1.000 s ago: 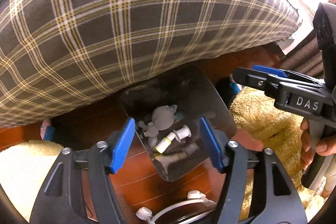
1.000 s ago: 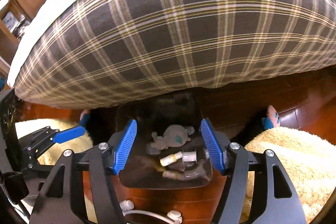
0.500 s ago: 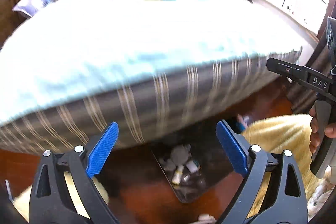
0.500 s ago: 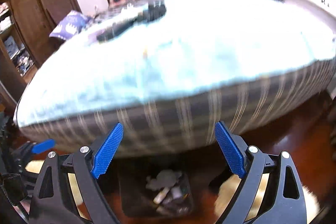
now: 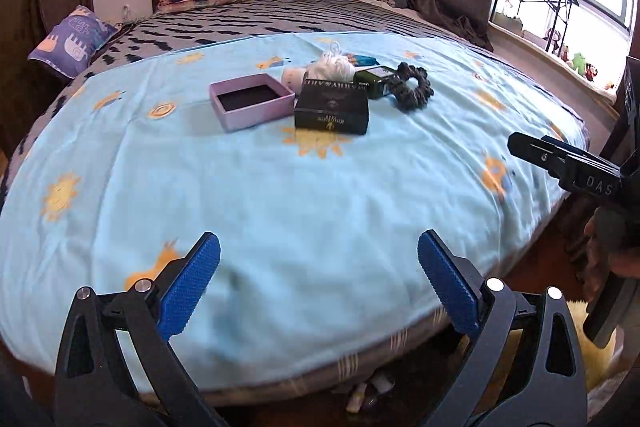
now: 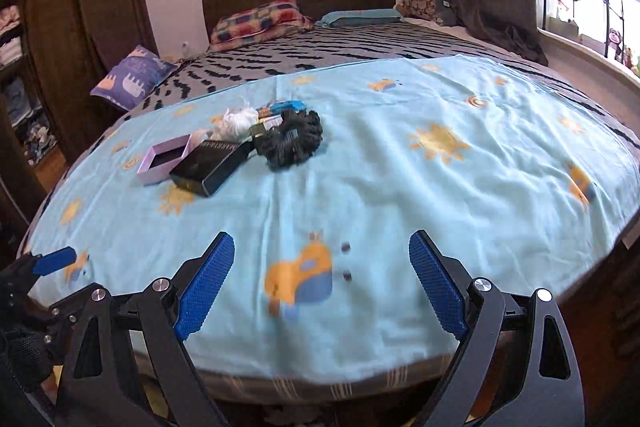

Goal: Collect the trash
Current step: 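Raise both tools back over the bed, then grasp the black MARRY&ARD box with the left tool while the right tool grasps the dark scrunchie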

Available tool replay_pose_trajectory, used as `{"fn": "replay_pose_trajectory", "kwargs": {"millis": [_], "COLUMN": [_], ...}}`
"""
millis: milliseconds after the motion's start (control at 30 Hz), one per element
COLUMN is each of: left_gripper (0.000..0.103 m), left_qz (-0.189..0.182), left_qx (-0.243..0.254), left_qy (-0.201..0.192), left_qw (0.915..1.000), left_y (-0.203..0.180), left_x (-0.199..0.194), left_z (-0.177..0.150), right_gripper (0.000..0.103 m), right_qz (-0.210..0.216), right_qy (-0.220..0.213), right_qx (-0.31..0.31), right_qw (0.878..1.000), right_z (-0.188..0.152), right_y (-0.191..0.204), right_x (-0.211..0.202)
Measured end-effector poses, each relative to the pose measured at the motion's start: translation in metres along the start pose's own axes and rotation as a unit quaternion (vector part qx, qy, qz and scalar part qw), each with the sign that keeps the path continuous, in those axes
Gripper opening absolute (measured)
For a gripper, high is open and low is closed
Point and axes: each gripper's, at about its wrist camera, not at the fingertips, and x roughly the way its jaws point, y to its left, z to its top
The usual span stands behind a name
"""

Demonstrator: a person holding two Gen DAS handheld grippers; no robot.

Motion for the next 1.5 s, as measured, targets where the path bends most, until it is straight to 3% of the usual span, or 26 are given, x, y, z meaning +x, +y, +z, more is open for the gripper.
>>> {"fn": "replay_pose_trajectory", "kwargs": {"millis": [467, 800, 900, 967, 1000, 1133, 1233, 1500], "left_gripper": [0.094, 0.095, 0.09, 0.07, 0.069, 0.069, 0.069, 0.069], "left_qz": [-0.008, -0.025, -0.032, -0.032, -0.031, -0.03, -0.029, -0.036], "left_qx": [0.025, 0.008, 0.001, 0.0, -0.002, 0.002, 0.01, 0.022], "left_qy": [0.049, 0.051, 0.05, 0.047, 0.046, 0.045, 0.043, 0.041], "left_qw": [0.9985, 0.9983, 0.9982, 0.9984, 0.9985, 0.9986, 0.9986, 0.9983], "left_y": [-0.012, -0.007, -0.006, -0.004, -0.004, -0.005, -0.007, -0.012], "left_x": [0.1, 0.129, 0.132, 0.131, 0.131, 0.127, 0.119, 0.081], "left_z": [0.056, 0.084, 0.089, 0.09, 0.091, 0.088, 0.082, 0.052], "right_gripper": [0.09, 0.09, 0.089, 0.077, 0.072, 0.037, 0.021, 0.019], "right_qz": [0.016, 0.017, 0.022, 0.028, 0.034, 0.041, 0.048, 0.06], "right_qy": [0.023, 0.051, 0.058, 0.057, 0.057, 0.063, 0.063, 0.064], "right_qx": [-0.011, -0.011, -0.008, -0.007, -0.008, -0.026, -0.039, -0.043], "right_qw": [1.0, 0.998, 0.998, 0.998, 0.998, 0.997, 0.996, 0.995], "right_z": [0.057, 0.063, 0.062, 0.062, 0.062, 0.06, 0.054, 0.029], "right_y": [0.023, 0.023, 0.021, 0.021, 0.021, 0.025, 0.031, 0.035], "right_x": [0.085, 0.124, 0.131, 0.132, 0.132, 0.132, 0.124, 0.088]}}
